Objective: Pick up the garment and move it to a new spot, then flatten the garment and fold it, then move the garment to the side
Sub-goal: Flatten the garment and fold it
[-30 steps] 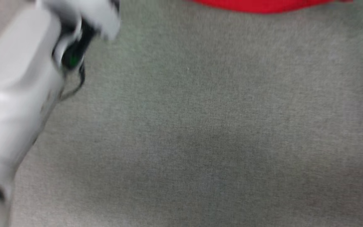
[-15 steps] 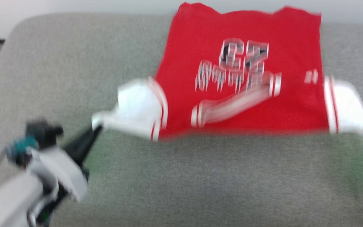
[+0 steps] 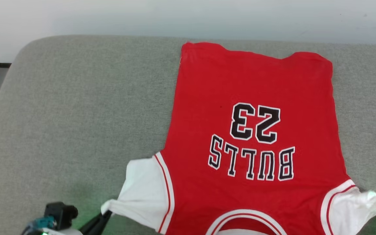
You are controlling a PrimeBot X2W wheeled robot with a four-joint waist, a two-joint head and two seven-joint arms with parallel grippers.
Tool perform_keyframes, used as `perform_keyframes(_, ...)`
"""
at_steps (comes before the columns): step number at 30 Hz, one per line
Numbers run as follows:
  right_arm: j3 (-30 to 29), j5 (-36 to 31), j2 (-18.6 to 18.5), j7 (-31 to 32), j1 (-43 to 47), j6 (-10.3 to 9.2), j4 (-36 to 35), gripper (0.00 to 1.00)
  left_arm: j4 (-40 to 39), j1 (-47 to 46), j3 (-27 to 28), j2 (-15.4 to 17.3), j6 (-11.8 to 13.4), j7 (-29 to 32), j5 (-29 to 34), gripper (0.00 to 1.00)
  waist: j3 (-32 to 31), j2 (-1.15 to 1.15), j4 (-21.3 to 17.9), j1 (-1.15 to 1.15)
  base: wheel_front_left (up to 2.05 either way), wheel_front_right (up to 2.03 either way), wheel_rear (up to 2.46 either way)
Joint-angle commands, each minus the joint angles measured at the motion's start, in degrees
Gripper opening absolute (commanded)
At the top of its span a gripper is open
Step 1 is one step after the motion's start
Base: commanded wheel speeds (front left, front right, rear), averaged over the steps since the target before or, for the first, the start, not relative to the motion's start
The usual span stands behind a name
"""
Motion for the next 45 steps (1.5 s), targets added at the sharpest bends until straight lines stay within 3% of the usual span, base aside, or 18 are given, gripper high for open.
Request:
perform_keyframes(1, 0.1, 0.8, 0.2, 0.0, -0.1, -0.08, 1.1, 0.0, 0.4, 1.3, -0.1, -0.5, 0.6, -0.2, -0.3, 0.0, 0.0, 0.0, 0.2, 0.0, 0.0, 0.0, 0.0)
perform_keyframes(5, 2.0, 1.6, -0.1, 1.0, -1.5, -0.08, 3.2, 0.0, 1.2, 1.5, -0.4, -2.1, 0.3, -0.1, 0.0, 0.0, 0.0, 0.0, 0.6, 0.0, 0.0, 0.0, 0.0)
perform_keyframes(6, 2.7, 1.9, -0.4, 1.7, -1.8, -0.08, 3.6, 0.13, 1.4, 1.2, -0.1, -2.6, 0.1, -0.1, -0.2, 0.0, 0.0, 0.0, 0.7, 0.0, 0.0, 0.0, 0.0)
perform_keyframes(8, 4.9, 3.4, -0.8, 3.3, -2.6, -0.07, 3.4, 0.5, 1.9, 0.8, -0.2, -3.1, -0.1, 0.0, -0.1, 0.0, 0.1, 0.0, 0.6, 0.0, 0.0, 0.0, 0.0)
perform_keyframes(9, 5.8, 3.9, -1.2, 4.3, -2.8, -0.03, 3.1, 1.0, 1.9, 0.5, 0.0, -3.4, -0.3, -0.1, -0.2, 0.0, 0.1, 0.0, 0.6, 0.0, 0.0, 0.0, 0.0)
perform_keyframes(17, 10.1, 11.6, -6.5, 11.9, -2.1, -0.03, -4.3, 1.0, 2.3, 1.1, 1.3, -4.0, 0.3, -0.2, -0.2, 0.0, 0.3, 0.0, -0.6, 0.0, 0.0, 0.0, 0.0)
perform_keyframes(20, 10.3, 16.2, -10.0, 16.1, -1.0, -0.04, -11.1, 1.0, 2.1, 1.5, 2.1, -4.3, 0.8, -0.2, 0.0, 0.0, 0.7, 0.0, -1.2, 0.0, 0.0, 0.0, 0.0)
perform_keyframes(26, 4.7, 23.7, -15.2, 23.3, 0.6, -0.05, -24.8, 1.0, 1.4, 1.7, 3.6, -5.2, 1.0, -0.3, 0.9, 0.0, 1.4, 0.0, -1.5, 0.0, 0.0, 0.0, 0.0)
perform_keyframes(32, -0.5, 26.3, -14.9, 29.9, -6.1, -0.06, -30.6, 1.0, 0.7, 0.8, 4.5, -6.6, 0.7, -0.3, 2.3, 0.0, 2.9, 0.0, -0.4, 0.0, 0.0, 0.0, 0.0)
perform_keyframes(38, 0.8, 26.4, -13.6, 35.9, -22.0, -0.06, -25.0, 1.0, 0.9, -2.1, 4.2, -8.5, 0.0, -0.1, 4.2, 0.0, 5.4, 0.0, 2.6, 0.0, 0.0, 0.0, 0.0)
perform_keyframes(45, 5.8, 24.8, -11.3, 41.8, -42.4, -0.06, -6.9, 1.0, 2.3, -6.4, 3.0, -12.0, -2.1, 0.7, 6.2, 0.0, 9.0, 0.0, 7.7, 0.0, 0.0, 0.0, 0.0)
